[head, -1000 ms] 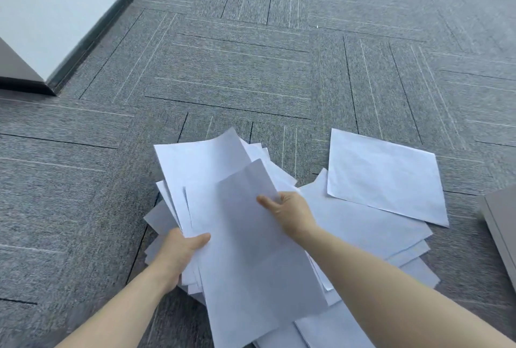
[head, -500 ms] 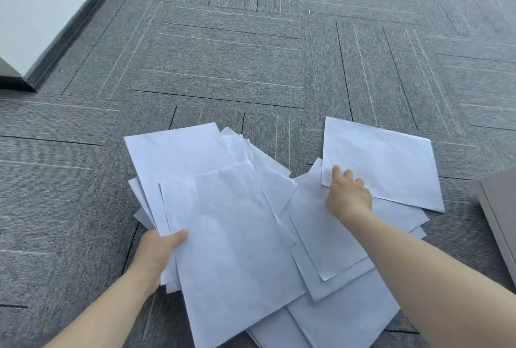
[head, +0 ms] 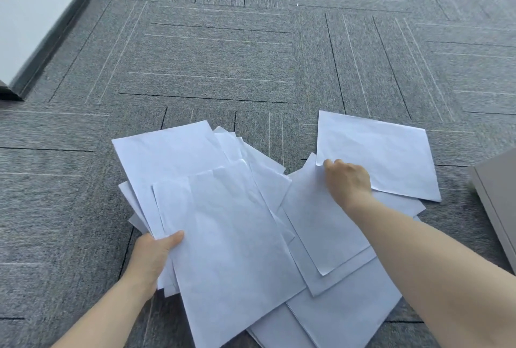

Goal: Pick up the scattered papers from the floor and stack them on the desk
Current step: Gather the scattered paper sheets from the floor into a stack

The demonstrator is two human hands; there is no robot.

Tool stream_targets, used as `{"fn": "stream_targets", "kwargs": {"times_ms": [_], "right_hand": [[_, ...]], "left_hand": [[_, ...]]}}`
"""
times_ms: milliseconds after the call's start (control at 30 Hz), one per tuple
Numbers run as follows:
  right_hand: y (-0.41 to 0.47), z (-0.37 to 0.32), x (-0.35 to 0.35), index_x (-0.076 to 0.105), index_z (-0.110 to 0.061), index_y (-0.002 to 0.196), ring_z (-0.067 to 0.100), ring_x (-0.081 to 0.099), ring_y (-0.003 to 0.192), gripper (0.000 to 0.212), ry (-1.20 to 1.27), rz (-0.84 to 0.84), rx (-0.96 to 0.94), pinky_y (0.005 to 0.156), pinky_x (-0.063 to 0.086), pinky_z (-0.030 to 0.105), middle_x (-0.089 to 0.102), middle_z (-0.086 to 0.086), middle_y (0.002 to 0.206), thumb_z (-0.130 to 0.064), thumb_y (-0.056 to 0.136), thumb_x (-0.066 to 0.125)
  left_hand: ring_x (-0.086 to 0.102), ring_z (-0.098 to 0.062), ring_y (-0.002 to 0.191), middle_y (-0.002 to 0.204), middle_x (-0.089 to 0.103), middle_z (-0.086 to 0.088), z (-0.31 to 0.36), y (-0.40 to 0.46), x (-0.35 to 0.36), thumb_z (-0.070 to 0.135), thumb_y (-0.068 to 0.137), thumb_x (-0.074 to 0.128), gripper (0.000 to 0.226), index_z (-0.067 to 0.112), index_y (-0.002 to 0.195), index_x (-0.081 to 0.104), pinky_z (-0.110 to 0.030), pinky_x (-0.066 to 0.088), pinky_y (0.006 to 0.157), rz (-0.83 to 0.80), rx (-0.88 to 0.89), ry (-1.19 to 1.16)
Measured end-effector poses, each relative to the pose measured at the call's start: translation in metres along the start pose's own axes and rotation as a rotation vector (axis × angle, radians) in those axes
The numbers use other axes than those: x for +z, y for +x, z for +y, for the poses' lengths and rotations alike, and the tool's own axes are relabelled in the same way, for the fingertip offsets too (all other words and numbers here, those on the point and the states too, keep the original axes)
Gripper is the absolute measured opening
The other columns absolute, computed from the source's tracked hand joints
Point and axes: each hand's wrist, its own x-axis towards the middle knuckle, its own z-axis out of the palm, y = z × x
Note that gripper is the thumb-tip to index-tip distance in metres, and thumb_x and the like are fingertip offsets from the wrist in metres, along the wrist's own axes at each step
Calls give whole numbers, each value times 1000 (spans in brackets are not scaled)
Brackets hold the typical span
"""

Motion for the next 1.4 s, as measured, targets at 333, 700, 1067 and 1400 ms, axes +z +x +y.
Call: {"fn": "stream_targets", "kwargs": {"times_ms": [333, 700, 1067, 1400], "right_hand": [[-66, -1, 15, 48, -14, 57, 27, 49, 52, 31, 140, 171, -299, 47, 4, 20, 47, -1, 55, 1, 48, 73], [-148, 8, 50, 49, -19, 64, 23, 49, 58, 18, 225, 95, -430, 39, 27, 31, 51, -2, 70, -10, 59, 63], [-156, 28, 29, 24, -25, 144, 30, 57, 97, 72, 911, -275, 798, 74, 41, 37, 47, 9, 133, -55, 86, 54], [-93, 16, 20, -2, -35, 152, 36, 49, 118, 108, 1051, -309, 1157, 101, 41, 46, 42, 20, 134, -32, 75, 73]], "left_hand": [[65, -39, 104, 117, 68, -19, 6, 7, -9, 2, 88, 61, 33, 0, 121, 62, -54, 49, 91, -32, -65, -159], [65, -34, 111, 123, 68, -12, 10, 15, 10, 13, 82, 67, 41, 7, 123, 65, -50, 48, 94, -143, -64, -209], [70, -30, 103, 117, 72, -8, 9, 13, 28, 14, 87, 62, 35, 9, 121, 64, -48, 59, 77, -218, -52, -121], [63, -37, 113, 125, 67, -11, 5, 21, 21, 14, 87, 65, 39, 10, 125, 62, -59, 45, 97, -171, -31, -83]]}}
